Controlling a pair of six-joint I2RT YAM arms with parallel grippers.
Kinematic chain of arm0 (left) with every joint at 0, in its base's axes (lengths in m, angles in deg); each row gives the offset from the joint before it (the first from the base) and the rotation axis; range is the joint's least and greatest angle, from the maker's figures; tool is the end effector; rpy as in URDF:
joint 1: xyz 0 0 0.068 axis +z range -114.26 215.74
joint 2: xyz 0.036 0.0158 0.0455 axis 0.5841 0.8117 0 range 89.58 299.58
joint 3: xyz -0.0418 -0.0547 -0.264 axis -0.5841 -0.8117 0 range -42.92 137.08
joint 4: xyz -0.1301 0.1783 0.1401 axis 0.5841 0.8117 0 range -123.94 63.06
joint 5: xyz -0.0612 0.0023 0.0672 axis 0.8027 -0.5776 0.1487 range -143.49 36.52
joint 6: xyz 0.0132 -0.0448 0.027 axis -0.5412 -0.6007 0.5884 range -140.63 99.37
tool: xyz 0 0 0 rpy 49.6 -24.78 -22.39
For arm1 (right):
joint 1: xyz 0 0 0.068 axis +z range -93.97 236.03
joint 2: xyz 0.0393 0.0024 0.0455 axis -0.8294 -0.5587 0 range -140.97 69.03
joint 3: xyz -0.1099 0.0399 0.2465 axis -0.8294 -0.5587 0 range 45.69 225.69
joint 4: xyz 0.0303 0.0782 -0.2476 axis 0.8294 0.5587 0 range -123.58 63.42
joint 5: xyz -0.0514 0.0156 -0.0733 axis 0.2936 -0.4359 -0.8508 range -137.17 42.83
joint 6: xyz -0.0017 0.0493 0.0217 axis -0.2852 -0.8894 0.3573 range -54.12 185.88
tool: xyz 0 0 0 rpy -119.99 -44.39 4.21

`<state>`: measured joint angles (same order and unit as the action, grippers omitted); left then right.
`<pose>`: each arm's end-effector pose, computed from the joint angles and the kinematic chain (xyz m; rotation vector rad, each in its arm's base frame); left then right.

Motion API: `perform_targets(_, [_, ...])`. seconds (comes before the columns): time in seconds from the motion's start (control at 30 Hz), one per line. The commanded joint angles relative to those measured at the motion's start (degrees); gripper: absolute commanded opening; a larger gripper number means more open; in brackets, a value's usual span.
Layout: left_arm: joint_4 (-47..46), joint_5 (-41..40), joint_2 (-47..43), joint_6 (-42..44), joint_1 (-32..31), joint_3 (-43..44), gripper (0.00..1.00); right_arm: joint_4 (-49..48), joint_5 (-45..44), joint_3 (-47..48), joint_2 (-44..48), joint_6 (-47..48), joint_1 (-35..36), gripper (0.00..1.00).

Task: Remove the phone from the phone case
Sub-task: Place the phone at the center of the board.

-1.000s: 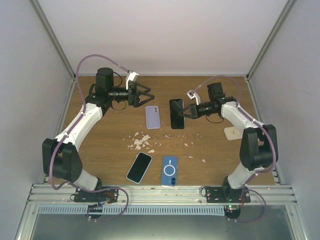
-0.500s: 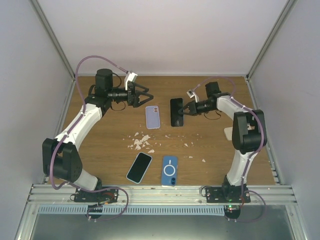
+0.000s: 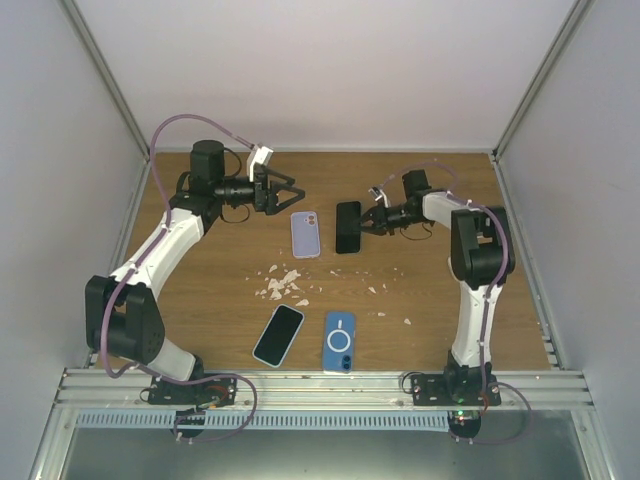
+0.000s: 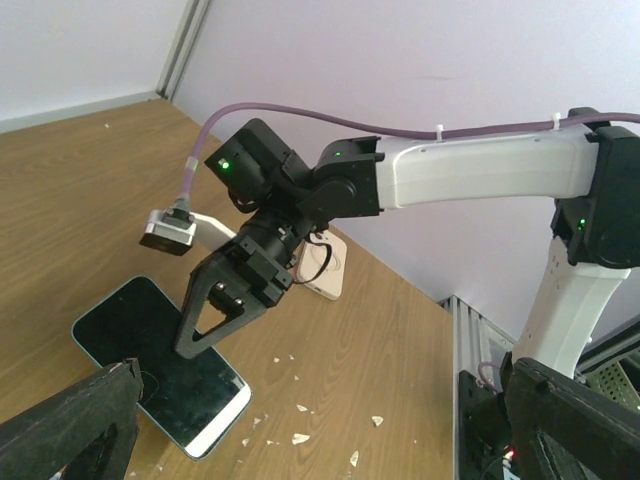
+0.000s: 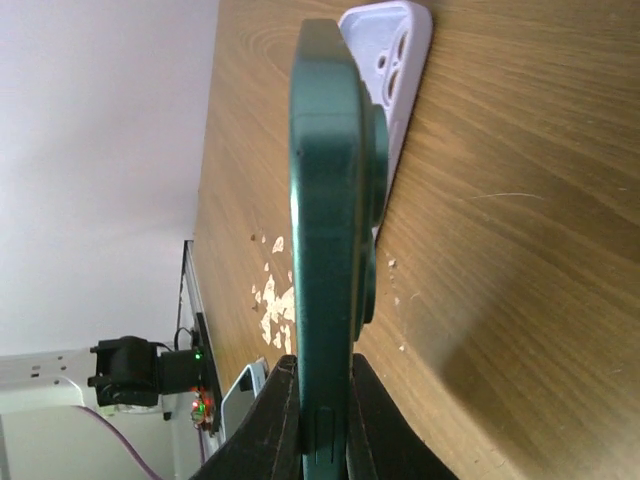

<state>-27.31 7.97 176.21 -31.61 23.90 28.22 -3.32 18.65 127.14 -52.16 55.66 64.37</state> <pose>0.3273 -0.1007 0.3351 0.7397 1.8102 -1.2995 0.4046 0.0921 0.1457 -0.2449 2.5105 1.6718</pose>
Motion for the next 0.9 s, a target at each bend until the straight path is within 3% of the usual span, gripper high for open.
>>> perform_targets(0.0, [-3.3, -0.6, 1.2, -0.6, 0.6, -1.1, 0.99, -2.5, 4.1, 3.4, -3.4, -2.8, -0.2, 0.01])
perform_targets(0.87, [-5.2, -0.8, 4.4, -2.3, 1.4, -2.0, 0.99, -14.9, 5.9, 7.0, -15.1, -15.1, 4.8, 0.01])
